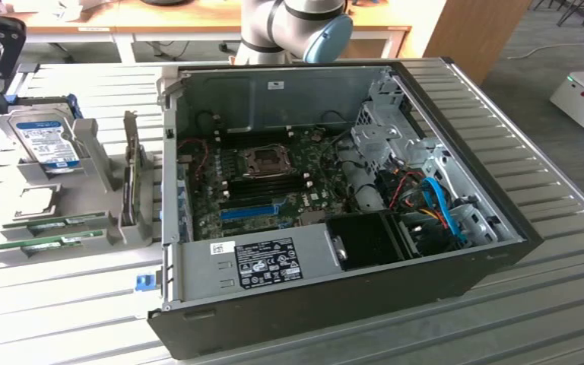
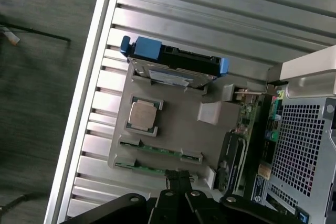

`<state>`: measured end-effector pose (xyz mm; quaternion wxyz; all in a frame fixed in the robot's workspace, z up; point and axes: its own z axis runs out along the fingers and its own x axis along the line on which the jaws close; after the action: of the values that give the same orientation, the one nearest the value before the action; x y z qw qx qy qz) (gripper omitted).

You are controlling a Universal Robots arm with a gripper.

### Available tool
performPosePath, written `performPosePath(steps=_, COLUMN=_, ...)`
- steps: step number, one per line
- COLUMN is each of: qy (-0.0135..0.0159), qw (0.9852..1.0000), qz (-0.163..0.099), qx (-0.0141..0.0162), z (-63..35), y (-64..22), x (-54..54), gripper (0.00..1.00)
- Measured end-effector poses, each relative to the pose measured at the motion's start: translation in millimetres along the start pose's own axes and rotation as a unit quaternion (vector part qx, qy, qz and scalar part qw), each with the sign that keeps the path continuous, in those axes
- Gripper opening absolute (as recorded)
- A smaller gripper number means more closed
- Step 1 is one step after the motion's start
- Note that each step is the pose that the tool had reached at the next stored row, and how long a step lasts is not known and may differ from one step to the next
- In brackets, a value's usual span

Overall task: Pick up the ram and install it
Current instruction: 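Pick up the ram and move it above insertion slot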

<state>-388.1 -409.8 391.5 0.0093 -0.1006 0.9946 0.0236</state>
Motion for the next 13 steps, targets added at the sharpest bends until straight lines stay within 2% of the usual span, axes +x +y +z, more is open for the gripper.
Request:
performPosePath(steps=7, qy=0.0015, qw=0.9994, qz=-0.034, qx=-0.0008, z=0.0, y=0.0, x=0.0, gripper=0.11)
performPosePath(steps=13, qy=0.0030, qw=0.9978, qz=-0.066, qx=-0.0015, z=0.1, y=0.0, x=0.0, gripper=0.11)
